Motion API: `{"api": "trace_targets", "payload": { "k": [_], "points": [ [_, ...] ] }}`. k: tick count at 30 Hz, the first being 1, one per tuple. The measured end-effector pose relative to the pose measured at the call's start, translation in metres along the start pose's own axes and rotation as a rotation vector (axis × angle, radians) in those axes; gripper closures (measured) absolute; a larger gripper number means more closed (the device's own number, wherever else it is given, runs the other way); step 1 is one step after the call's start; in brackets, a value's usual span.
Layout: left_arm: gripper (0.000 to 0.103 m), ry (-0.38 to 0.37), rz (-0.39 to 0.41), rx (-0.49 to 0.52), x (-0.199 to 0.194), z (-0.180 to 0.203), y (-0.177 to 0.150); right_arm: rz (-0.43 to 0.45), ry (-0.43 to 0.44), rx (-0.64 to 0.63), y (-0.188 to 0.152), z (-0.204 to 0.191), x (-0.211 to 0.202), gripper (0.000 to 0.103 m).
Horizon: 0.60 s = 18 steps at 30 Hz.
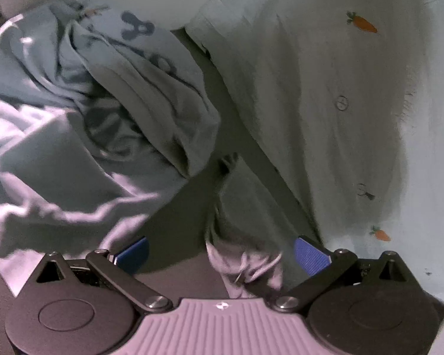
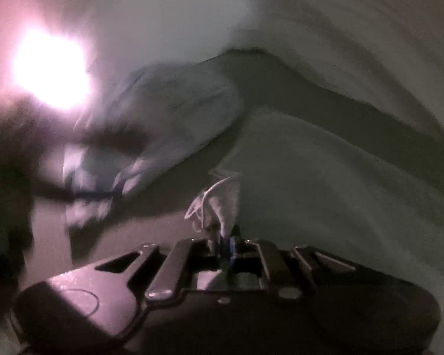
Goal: Fold clothes
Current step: 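Grasp the grey garment's edge with the left gripper while the right gripper grasps a corner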
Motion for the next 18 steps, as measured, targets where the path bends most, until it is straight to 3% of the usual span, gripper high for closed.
{"api": "trace_targets", "payload": {
  "k": [3, 6, 10, 18],
  "points": [
    [0.0, -0.06, -0.027, -0.052, 0.009, 0.005, -0.007, 0.031, -0.008, 0.113, 0.007, 0.024, -0.008, 0.097],
    [0.0, -0.162, -0.079, -0.138, 0.027, 0.011, -0.016, 0.041, -0.007, 0.041, 0.007, 0.023, -0.019, 0.097],
    [0.0, -0.225, -0.141, -0.177, 0.056, 0.026, -0.024, 0.043, 0.005, -0.08, 0.001, 0.01, -0.032, 0.098],
    [0.0, -0.155, -0.202, -0.176, 0.096, 0.031, -0.02, 0.033, 0.027, -0.259, -0.011, -0.016, -0.041, 0.098]
  ]
}}
Point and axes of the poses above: each gripper's, at about its wrist camera, not at the fingertips, and x roughly the way its jaws point, z to its right, y to its top, the point moved 6 cm from there along x, roughly the way its jaws point, and after that the axes turned 9 degrees about z, right-handed, at the moved point
